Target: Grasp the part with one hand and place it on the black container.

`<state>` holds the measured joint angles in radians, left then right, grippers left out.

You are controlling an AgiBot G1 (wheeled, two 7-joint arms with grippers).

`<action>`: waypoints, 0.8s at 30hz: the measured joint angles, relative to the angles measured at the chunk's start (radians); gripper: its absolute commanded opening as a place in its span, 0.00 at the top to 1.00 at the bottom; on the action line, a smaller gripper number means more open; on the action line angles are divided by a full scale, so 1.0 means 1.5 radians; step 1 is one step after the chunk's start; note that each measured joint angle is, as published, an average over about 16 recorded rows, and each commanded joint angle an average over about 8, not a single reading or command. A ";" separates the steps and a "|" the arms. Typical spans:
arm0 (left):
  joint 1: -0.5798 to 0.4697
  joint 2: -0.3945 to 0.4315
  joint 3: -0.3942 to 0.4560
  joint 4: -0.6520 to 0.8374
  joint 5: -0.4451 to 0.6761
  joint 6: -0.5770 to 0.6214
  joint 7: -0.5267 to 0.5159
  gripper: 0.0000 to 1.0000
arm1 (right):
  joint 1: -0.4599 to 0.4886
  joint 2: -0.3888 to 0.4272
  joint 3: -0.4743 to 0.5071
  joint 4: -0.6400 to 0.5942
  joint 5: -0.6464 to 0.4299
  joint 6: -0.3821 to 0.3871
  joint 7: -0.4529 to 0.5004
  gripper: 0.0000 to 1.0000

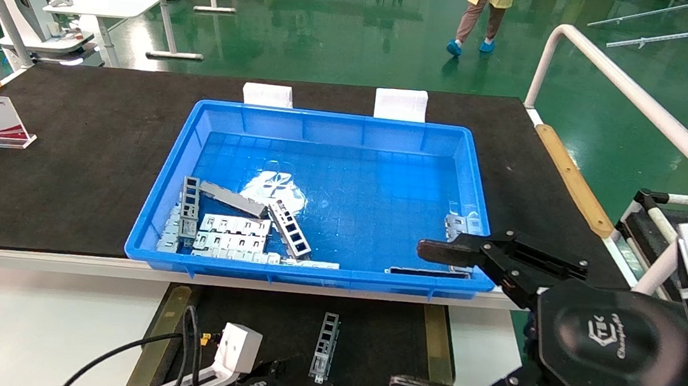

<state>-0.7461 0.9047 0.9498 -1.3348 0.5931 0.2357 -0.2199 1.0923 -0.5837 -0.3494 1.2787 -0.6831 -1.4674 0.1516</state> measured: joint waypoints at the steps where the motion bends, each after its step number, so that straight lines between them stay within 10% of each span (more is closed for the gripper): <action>1: 0.000 -0.007 -0.003 -0.003 0.000 0.015 0.003 0.00 | 0.000 0.000 0.000 0.000 0.000 0.000 0.000 0.00; 24: 0.008 -0.097 -0.082 -0.013 -0.043 0.239 0.080 0.00 | 0.000 0.000 0.000 0.000 0.000 0.000 0.000 0.00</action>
<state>-0.7346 0.7586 0.8275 -1.3545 0.5292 0.5946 -0.0998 1.0924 -0.5836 -0.3498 1.2787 -0.6828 -1.4673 0.1514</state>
